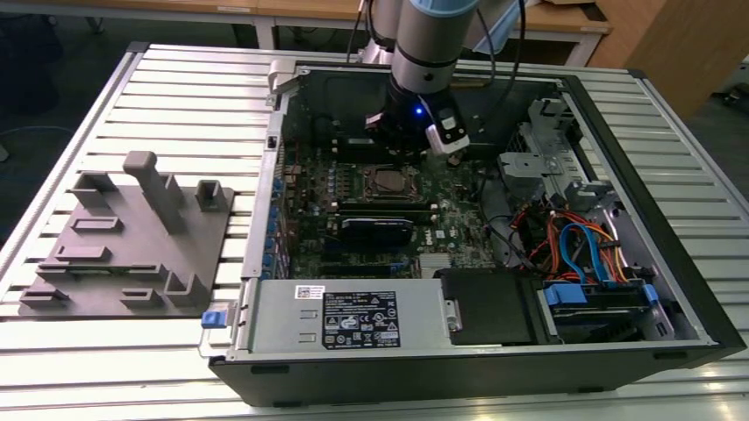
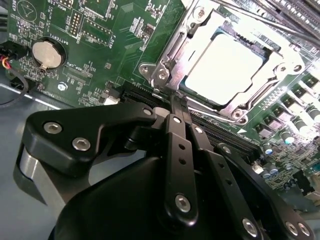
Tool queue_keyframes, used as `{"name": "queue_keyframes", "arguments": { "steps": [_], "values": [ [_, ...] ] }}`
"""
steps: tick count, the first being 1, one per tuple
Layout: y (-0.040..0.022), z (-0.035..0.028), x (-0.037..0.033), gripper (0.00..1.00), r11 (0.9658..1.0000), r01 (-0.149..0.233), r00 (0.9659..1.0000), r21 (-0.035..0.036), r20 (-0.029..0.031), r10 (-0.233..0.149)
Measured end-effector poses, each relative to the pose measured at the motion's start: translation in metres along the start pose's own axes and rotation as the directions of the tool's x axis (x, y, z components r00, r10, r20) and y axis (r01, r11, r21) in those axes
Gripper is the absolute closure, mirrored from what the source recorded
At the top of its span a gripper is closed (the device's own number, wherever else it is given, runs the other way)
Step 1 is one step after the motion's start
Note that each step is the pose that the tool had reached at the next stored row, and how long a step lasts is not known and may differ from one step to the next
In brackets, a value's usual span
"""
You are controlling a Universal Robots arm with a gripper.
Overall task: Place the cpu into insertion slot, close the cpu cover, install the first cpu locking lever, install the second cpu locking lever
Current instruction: 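Install the first cpu locking lever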
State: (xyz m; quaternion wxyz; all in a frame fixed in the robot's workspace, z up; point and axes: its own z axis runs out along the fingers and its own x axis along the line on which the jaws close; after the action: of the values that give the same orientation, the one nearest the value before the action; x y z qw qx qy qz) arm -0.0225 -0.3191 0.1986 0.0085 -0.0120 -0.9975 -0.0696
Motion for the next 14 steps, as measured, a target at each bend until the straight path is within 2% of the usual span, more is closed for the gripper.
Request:
{"name": "queue_keyframes", "arguments": {
  "steps": [3, 6, 14],
  "values": [
    [-0.0004, 0.0019, 0.0, 0.89, 0.9999, 0.0, 1.0, 0.0142, 0.0, 0.0],
    [-0.0005, 0.0028, -0.0001, 0.89, 0.9998, 0.0, 1.0, 0.0198, 0.0003, 0.0],
    [0.0001, -0.0016, 0.0, 0.89, 0.9999, 0.0, 1.0, 0.0166, 0.0005, 0.0]
  ]
}}
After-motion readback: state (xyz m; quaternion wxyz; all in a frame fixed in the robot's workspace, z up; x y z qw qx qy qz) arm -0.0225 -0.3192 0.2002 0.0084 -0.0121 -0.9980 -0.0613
